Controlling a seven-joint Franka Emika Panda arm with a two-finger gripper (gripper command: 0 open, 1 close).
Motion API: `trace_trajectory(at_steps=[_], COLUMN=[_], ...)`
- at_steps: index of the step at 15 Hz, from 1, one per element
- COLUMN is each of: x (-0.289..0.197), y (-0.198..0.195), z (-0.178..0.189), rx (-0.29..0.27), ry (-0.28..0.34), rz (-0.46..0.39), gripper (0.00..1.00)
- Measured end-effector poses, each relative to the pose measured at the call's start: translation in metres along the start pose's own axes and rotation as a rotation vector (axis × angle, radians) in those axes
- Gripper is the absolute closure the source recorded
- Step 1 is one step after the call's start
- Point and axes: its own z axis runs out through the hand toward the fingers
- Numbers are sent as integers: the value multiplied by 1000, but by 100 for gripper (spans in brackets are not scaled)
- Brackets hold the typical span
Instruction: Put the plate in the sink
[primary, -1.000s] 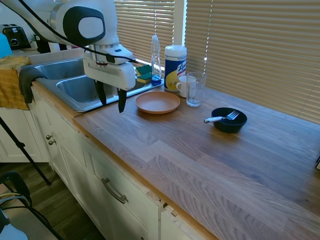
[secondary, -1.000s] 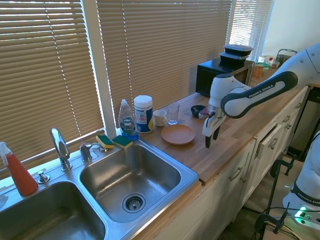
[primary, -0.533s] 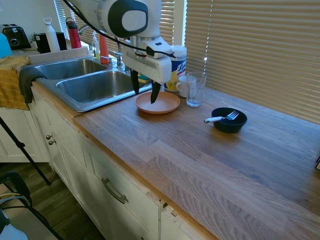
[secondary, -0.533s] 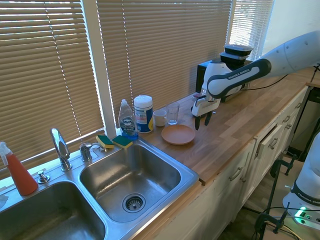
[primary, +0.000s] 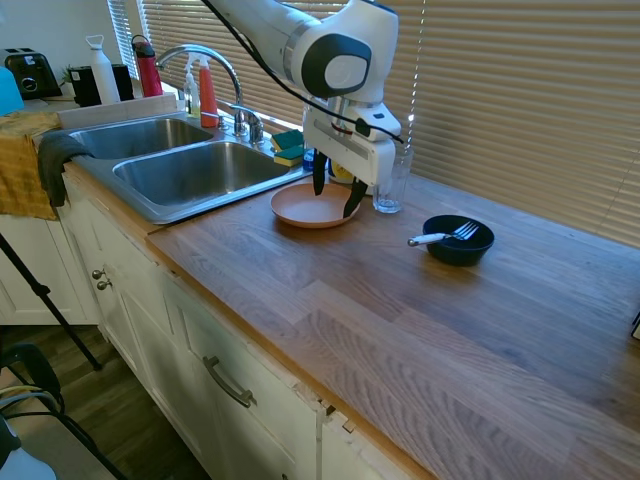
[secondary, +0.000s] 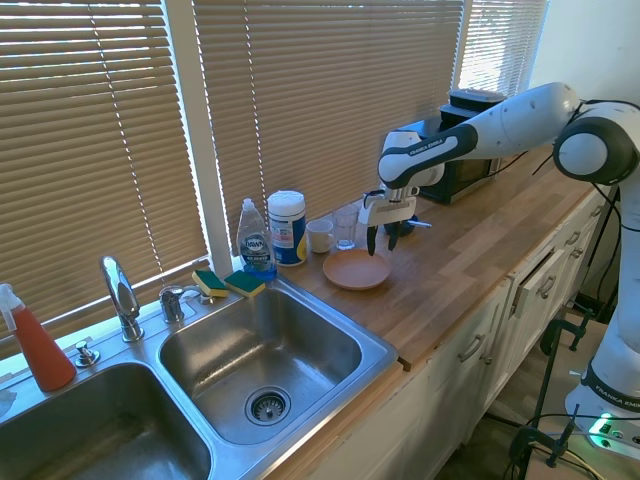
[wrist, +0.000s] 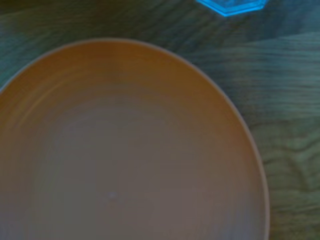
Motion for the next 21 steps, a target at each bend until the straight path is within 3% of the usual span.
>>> trace_trajectory(at_steps=[4,5,21], x=[19,21,24], y=[-14,-16,-23], z=[21,26,42], rx=[-8,-8,1], ry=[-38,-44,-101], rz=[-6,-7,-13], gripper=[0,100,100])
